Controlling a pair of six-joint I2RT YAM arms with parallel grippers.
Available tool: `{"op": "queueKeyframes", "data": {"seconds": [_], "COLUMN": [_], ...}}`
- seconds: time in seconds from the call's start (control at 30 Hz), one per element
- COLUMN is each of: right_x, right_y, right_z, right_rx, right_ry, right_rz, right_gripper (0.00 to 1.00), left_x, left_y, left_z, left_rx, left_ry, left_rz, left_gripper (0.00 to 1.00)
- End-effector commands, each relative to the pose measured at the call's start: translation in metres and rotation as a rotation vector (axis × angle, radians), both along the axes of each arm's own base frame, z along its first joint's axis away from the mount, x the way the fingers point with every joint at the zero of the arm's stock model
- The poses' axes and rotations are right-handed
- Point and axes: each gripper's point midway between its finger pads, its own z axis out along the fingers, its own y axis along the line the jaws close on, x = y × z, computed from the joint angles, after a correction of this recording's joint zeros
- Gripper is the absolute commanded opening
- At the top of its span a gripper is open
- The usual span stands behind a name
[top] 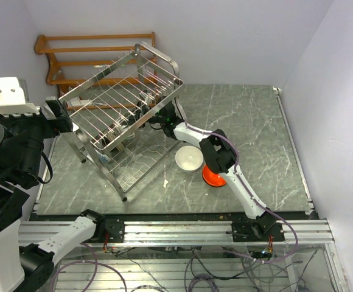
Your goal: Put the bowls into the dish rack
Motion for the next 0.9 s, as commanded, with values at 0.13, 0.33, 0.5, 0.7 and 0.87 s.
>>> {"op": "queueKeyframes", "data": {"seconds": [0.13, 0.33, 0.5, 0.7, 0.87], "right_x": [0.024, 0.024, 0.025, 0.027, 0.029], "right_y": [-0.030, -0.029, -0.029, -0.031, -0.032], "right_z": [-0.026, -0.016, -0.005, 0.012, 0.029], "right_rx": [-0.052, -0.027, -0.034, -0.045, -0.049], "right_ry": [0.055, 0.046, 0.018, -0.038, -0.087], "right_rz": [-0.040, -0.039, -0.052, -0.081, -0.100], "right_gripper": [0.22, 0.61, 0.63, 0.68, 0.70], "left_x": [0.005, 0.004, 0.002, -0.002, -0.005], "left_y": [-0.003, -0.002, -0.001, 0.000, 0.001], "left_z": [0.007, 0.008, 0.010, 0.011, 0.013], "left_rx": [-0.004, -0.010, -0.023, -0.042, -0.055], "left_ry": [-0.027, -0.029, -0.035, -0.042, -0.048], "left_rz": [-0.001, -0.003, 0.000, 0.000, -0.001], "left_gripper": [0.99, 0.99, 0.99, 0.99, 0.99]}}
